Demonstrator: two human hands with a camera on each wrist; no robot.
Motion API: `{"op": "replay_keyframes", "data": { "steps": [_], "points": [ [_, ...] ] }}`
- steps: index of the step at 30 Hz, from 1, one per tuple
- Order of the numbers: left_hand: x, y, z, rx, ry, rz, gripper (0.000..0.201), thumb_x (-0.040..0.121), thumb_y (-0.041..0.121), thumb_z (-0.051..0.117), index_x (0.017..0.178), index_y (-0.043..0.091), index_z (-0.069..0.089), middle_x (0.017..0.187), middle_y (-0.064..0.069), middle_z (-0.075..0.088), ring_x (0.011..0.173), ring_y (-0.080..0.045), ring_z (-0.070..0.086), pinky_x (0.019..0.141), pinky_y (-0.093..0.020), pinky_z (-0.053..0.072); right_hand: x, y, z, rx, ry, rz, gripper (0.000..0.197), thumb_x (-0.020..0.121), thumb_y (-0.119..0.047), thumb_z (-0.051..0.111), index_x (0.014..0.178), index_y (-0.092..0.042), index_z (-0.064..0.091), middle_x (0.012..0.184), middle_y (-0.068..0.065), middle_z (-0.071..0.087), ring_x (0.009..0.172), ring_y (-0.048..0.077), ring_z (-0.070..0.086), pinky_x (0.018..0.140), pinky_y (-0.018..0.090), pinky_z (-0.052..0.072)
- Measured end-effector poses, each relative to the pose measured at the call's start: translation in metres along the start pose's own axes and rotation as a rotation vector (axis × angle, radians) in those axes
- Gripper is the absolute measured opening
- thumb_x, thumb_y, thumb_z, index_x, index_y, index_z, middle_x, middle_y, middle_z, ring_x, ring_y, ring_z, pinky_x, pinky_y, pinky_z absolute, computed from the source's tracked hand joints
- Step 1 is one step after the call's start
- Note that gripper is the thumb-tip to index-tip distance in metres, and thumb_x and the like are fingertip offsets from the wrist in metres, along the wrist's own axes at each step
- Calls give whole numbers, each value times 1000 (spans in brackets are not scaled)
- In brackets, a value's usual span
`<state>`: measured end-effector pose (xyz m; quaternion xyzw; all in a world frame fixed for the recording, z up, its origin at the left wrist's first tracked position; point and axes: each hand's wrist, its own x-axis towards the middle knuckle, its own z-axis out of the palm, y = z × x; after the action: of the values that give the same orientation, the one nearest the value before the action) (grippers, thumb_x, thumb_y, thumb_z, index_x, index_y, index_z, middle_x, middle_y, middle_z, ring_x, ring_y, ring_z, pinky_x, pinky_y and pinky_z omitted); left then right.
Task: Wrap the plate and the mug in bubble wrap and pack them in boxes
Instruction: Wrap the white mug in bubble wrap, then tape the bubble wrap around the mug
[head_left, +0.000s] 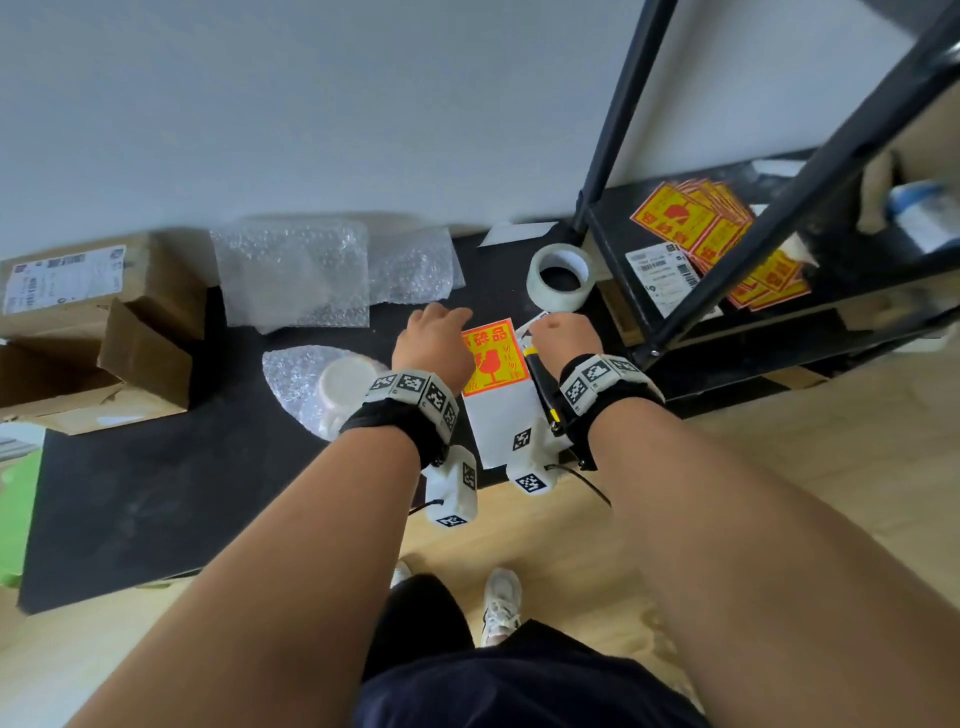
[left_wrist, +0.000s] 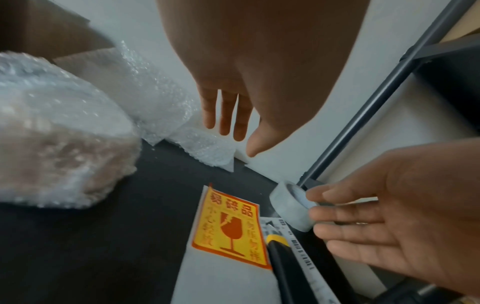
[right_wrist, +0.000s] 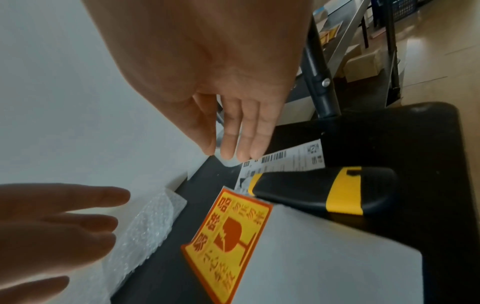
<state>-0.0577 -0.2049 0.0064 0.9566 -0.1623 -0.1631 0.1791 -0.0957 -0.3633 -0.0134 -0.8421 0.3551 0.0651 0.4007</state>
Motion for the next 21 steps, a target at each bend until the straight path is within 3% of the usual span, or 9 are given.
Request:
{"op": "replay_keyframes", "data": {
  "steps": [3,9,12,16,18,21],
  "points": [
    [10,19,8,-36,-32,-23,60,86,7,47,143,26,41,142,-3,41,135,-23,31,105,-38,35,13,10,-15,-52,-6,-31,32,97,-15,46,120,-8,66,122,13,64,116,30,58,92,31,45],
    [43,35,21,-20,-88,-46,60,88,4,43,144,24,39,144,-5,38,134,-24,31,104,-39,37,45,18,-23,-81,16,-25,20,96,-18,52,104,-8,66,106,8,66,102,27,60,83,30,46],
    [62,37,26,-21,-109,-59,60,88,4,43,145,24,38,144,-6,38,134,-24,32,104,-40,38,61,15,-20,-135,25,-15,33,96,-22,55,127,-12,60,126,7,61,116,26,57,93,34,47],
    [89,32,27,-38,-148,-57,58,89,6,41,144,22,40,144,-8,39,133,-27,34,105,-42,39,80,4,-15,-321,76,-125,35,94,-17,56,128,-11,59,123,10,62,110,26,59,85,36,50],
    [102,30,27,-45,-155,-58,56,91,7,42,144,22,40,144,-9,39,133,-27,35,105,-42,39,89,-3,-12,-401,43,-182,31,93,-13,55,123,-8,60,118,11,64,106,27,60,82,35,50],
    [118,25,27,-84,-172,-73,54,92,8,42,144,22,41,145,-7,39,134,-25,34,104,-40,38,99,-10,-7,-489,-39,-161,32,95,-12,51,126,-14,57,114,10,65,103,29,60,80,35,49]
  ]
}}
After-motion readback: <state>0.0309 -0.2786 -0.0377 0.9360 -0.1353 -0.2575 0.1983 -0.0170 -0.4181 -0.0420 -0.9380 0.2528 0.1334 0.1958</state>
